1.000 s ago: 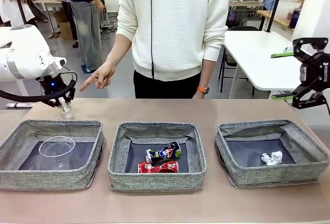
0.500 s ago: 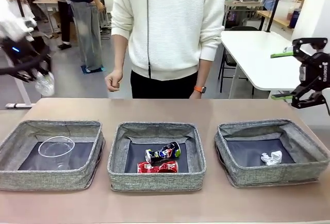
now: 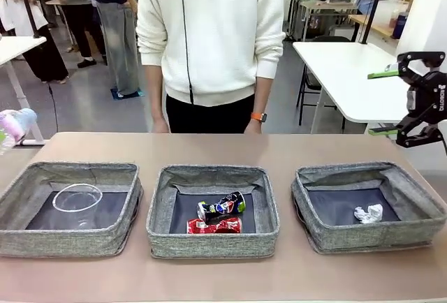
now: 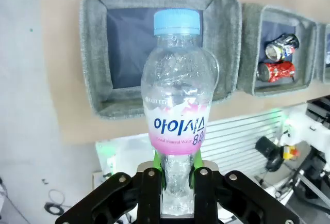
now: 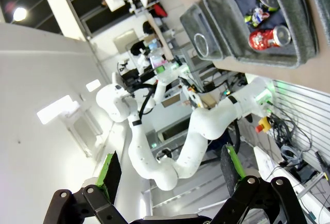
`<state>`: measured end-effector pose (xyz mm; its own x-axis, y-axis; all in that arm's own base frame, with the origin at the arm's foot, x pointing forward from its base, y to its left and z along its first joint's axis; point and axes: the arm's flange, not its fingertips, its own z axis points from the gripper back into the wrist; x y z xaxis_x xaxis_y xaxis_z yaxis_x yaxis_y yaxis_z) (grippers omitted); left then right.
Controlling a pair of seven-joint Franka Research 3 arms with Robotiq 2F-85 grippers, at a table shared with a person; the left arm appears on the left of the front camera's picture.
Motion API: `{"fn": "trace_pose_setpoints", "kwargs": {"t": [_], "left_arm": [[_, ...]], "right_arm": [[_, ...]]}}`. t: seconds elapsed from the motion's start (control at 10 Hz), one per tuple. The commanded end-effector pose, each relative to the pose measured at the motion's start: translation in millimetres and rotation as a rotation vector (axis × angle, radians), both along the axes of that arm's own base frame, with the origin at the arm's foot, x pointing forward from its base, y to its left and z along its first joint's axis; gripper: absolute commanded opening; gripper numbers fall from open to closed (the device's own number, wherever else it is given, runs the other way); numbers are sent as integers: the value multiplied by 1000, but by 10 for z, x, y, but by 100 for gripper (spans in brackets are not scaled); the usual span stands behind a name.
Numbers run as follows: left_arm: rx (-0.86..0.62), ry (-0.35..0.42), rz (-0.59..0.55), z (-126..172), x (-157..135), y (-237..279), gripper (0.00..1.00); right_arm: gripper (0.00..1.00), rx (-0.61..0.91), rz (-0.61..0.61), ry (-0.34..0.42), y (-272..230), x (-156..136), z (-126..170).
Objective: Sort the waste into the appropriate baskets.
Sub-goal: Pick up the waste item pointed out by the person.
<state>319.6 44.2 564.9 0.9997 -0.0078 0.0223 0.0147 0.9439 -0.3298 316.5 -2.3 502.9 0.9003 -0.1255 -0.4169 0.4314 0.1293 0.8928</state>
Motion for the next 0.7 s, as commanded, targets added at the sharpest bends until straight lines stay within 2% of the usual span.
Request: {"fn": "trace_pose_setpoints", "kwargs": {"t": [0.0,0.1,0.2,0.3,0.4,0.5,0.6], "left_arm": [[-65,8,32,111,287,-114,13],[-65,8,32,111,287,-114,13],[-18,3,5,21,77,-32,22],[-80,28,17,78,95,-428,22],[-98,-39,53,423,20,-947,22],[-2,-119,25,829,-107,-1570,22],[26,-175,-33,1175,-303,-2313,22]], "right_arm": [[100,13,1,-9,10,11,24],[100,13,1,-9,10,11,24],[100,13,1,-9,10,11,24],[100,13,1,-9,10,11,24],[100,13,1,-9,10,11,24],[100,13,1,-9,10,11,24],[100,13,1,-9,10,11,24]]}}
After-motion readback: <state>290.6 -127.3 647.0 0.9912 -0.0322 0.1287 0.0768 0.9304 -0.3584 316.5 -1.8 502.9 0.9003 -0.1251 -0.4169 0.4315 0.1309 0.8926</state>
